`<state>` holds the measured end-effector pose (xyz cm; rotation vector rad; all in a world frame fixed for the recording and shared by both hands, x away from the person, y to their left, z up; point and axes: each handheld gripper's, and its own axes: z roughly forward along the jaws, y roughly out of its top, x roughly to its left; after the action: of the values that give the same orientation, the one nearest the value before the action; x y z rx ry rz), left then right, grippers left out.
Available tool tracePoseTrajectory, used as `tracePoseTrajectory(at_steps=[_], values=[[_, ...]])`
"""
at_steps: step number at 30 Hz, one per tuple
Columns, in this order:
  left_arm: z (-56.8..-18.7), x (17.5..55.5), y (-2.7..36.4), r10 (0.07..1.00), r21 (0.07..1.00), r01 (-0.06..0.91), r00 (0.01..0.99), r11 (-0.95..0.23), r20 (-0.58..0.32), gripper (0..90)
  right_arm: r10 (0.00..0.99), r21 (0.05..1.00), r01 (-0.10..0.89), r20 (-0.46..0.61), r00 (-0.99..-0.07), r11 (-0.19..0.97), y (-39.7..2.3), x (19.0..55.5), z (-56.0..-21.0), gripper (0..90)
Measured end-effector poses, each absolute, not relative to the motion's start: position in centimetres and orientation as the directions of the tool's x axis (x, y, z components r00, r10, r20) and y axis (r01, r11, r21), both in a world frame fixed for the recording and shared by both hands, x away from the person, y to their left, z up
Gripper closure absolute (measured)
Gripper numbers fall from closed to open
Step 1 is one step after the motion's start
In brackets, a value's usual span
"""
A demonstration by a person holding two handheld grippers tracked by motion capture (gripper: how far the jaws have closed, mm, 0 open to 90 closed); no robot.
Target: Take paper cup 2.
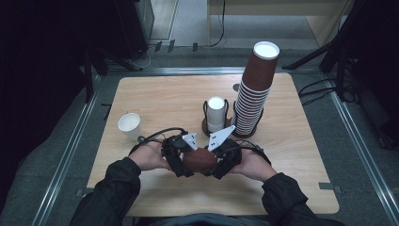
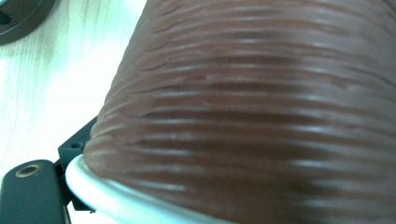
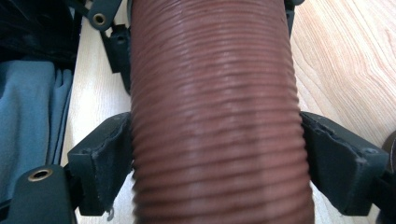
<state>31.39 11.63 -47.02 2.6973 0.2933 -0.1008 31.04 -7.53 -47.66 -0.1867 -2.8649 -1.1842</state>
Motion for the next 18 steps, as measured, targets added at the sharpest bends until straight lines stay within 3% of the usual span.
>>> tracePoseTrajectory(at_steps=[13,18], values=[[-46.8,31.3,11.5,0.192,0.414,0.225,0.974,-0.882,-0.119,8.3,0.068,0.701,0.106,0.082,-0.994,0.705,-7.4,30.9,-47.7,20.4],[-46.0,31.2,11.7,0.197,0.476,0.223,0.975,-0.851,-0.105,0.0,0.073,0.714,0.094,0.060,-0.996,0.694,-7.7,30.9,-47.4,20.0]])
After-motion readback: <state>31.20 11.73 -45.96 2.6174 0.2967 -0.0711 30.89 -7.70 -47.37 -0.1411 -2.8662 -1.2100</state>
